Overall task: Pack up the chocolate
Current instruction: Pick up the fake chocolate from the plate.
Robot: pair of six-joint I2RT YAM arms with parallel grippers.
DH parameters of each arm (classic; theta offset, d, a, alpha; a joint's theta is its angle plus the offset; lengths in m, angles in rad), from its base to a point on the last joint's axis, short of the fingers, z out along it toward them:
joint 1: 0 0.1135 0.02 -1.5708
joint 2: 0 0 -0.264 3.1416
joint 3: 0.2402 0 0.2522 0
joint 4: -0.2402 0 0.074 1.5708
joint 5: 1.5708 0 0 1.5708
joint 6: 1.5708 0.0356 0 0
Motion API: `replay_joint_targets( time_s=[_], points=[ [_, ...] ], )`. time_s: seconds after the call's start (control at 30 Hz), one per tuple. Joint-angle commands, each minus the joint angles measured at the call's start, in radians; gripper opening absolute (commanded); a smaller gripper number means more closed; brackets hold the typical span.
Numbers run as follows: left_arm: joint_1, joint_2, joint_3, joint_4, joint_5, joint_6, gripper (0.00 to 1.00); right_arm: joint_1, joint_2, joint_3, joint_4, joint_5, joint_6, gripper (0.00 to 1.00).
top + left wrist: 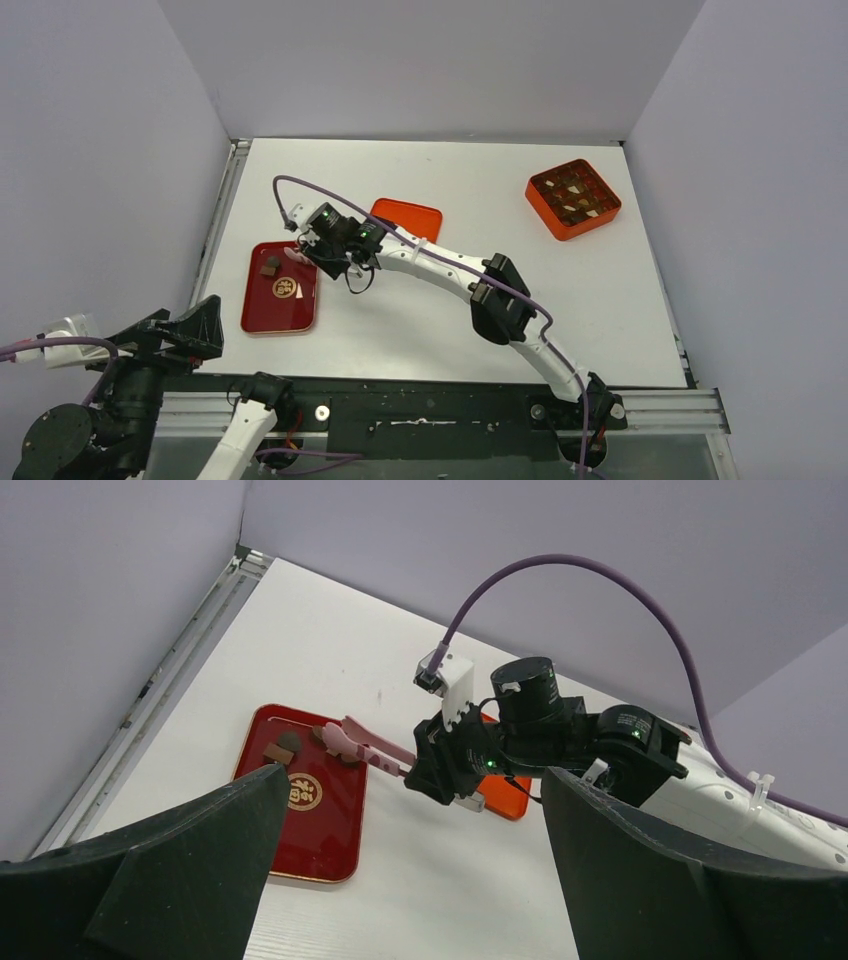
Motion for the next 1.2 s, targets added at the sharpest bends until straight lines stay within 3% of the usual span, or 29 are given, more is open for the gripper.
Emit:
replay_joint_targets(
  time_s=[0.0, 0.27, 0.5, 1.17],
  points=[
    [-0.009, -0.015, -0.016, 0.045, -0.014, 0.011, 0.97, 0.003, 0.004, 0.06, 0.056, 0.002, -0.042, 0.34],
    [-0.02, -0.025, -0.027, 0.058, -0.032, 0.016, 0.97, 0.008, 0.028, 0.062, 0.065, -0.01, -0.056, 0.35],
    [-0.027, -0.028, -0.049, 0.066, -0.015, -0.009, 0.97, 0.016, 0.027, 0.058, 0.041, 0.096, -0.092, 0.36],
    [-0.027, -0.03, -0.061, 0.078, 0.002, -0.023, 0.97, 0.044, 0.027, 0.061, -0.034, 0.033, -0.131, 0.33]
  ],
)
